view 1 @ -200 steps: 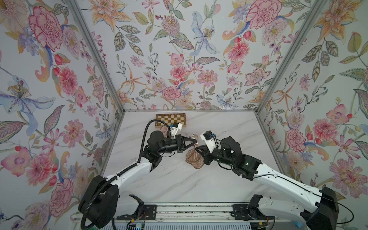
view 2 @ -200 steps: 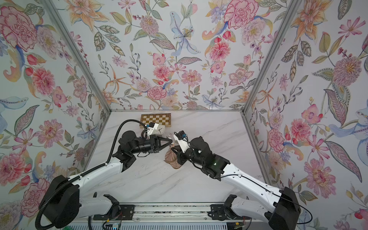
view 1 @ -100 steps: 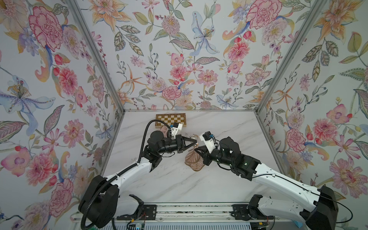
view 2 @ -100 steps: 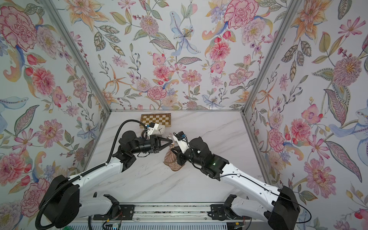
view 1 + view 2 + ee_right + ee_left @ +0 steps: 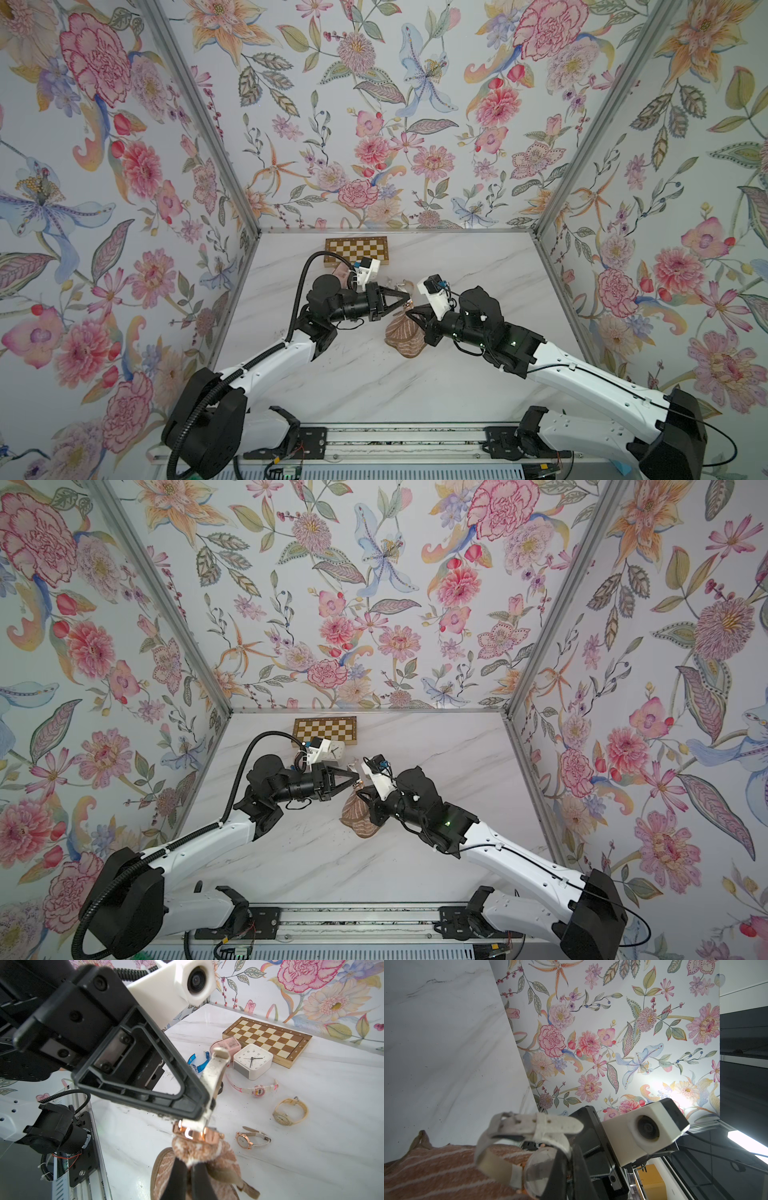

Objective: Wipe the watch dial
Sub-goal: Wipe the dirt from the watch dial.

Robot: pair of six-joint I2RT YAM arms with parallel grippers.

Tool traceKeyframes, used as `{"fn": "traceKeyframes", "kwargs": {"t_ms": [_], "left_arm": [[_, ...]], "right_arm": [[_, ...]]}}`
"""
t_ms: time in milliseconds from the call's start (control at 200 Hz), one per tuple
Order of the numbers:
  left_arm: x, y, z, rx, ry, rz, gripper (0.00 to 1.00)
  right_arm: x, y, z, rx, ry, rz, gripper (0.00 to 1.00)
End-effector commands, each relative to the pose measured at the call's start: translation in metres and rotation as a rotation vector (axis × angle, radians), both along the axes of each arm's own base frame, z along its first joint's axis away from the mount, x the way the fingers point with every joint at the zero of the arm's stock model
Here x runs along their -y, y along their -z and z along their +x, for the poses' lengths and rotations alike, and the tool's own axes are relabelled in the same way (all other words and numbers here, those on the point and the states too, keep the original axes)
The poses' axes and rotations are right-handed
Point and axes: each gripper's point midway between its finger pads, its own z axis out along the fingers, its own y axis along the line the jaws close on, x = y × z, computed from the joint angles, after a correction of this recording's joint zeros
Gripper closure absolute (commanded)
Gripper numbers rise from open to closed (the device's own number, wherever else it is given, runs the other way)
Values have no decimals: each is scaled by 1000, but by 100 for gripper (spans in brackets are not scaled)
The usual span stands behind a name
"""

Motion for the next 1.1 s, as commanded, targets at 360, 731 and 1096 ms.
{"fn": "traceKeyframes", "kwargs": {"t_ms": [360, 731, 1096], "left_arm": [[0, -6, -13, 21, 41, -11, 100], [1, -4, -11, 19, 42, -1, 100], [2, -4, -11, 17, 43, -3, 100]], "right_arm": [[-6, -3, -1, -1, -3, 50, 100], [-4, -25, 0, 56, -2, 47, 100], [-6, -5, 1, 21, -8, 32, 100]]}}
